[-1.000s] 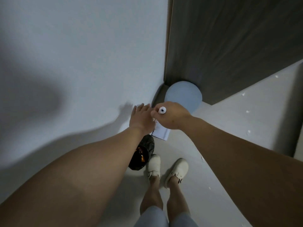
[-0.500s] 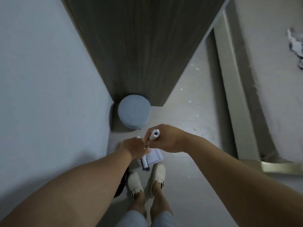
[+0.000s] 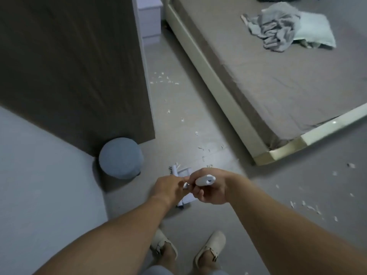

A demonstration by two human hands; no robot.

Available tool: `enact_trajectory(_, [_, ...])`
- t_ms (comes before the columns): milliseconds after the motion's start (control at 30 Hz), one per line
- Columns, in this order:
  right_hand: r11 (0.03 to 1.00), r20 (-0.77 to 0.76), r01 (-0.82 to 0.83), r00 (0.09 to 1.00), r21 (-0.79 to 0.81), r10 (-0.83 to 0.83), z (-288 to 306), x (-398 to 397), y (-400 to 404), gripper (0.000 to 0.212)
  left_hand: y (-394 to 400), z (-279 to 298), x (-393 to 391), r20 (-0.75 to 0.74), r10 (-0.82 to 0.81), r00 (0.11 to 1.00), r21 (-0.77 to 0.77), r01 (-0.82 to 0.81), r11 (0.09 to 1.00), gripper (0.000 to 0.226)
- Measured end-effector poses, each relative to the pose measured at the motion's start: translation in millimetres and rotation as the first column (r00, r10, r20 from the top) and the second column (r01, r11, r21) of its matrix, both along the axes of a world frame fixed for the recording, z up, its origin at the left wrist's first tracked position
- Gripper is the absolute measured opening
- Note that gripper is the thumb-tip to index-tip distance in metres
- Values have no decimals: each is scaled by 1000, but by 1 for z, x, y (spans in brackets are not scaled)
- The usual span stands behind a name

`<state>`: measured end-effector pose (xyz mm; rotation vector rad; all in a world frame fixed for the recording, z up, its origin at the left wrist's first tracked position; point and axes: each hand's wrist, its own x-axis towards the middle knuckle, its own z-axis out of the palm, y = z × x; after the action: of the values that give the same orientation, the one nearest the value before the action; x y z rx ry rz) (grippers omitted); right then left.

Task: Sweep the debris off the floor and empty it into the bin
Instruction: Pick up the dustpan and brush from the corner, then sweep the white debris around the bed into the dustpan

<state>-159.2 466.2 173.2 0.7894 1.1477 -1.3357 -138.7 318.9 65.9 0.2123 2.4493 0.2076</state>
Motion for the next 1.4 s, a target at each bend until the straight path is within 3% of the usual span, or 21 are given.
enact_trajectory(133, [996,4,76,997,-47,-76,5,-2,36,16,37,2,4,-78,-89,993,-12,88,996,52])
enact_trajectory(267, [995,35,90,995,-36,-89,1,-4,79,14,72,4,3,-95,-138,986,-44,134,990,63])
enact_trajectory(367, [997,30,81,996,-15,-80,2,-2,102,14,93,-1,4,-81,-160,984,-18,159,987,60])
enact_trajectory(533, [990,32,118,993,-80,-116,0,-7,215,8,37,-32,21,-88,162,983,81,-155,985,46])
enact_trajectory(633, [987,-5,116,993,-110,-118,1,-6,270,20,35,-34,30,-107,182,977,120,-169,978,43])
enact_trajectory(800, [983,-28,160,986,-86,-163,-5,2,276,7,61,-32,34,-136,202,970,159,-180,971,34])
enact_trajectory(967, [954,2,289,957,-84,-290,-14,12,276,16,58,-34,36,-111,214,971,170,-193,966,39])
enact_trajectory(1100, [941,-22,338,941,32,-337,-21,26,253,18,55,-40,51,-10,293,956,124,-290,949,34])
enact_trajectory(1267, [882,138,438,876,175,-463,-93,77,248,7,42,-63,80,120,403,907,25,-409,912,31])
enact_trajectory(1400, [848,31,489,863,205,-505,-124,97,245,15,37,-84,99,140,396,908,-18,-398,917,21])
